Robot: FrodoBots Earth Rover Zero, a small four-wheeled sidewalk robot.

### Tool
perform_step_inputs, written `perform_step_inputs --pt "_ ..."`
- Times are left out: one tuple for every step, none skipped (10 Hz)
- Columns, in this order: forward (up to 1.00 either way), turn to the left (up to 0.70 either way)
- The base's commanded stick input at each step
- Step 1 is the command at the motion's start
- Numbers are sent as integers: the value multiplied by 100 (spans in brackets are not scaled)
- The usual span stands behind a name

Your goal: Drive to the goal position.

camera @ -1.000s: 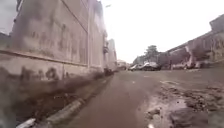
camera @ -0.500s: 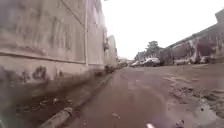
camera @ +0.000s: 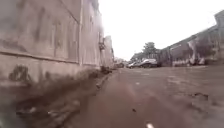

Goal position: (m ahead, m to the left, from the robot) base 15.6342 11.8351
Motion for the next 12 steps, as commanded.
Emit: perform_step_inputs --pt "100 -36" --pt "100 -5" --pt "100 -1" --pt "100 -1" --pt "100 -1" --pt "100 -1" --pt "100 -1" --pt "100 -1" --pt "100 -1" --pt "100 -1" --pt "100 -1" --pt "100 -1"
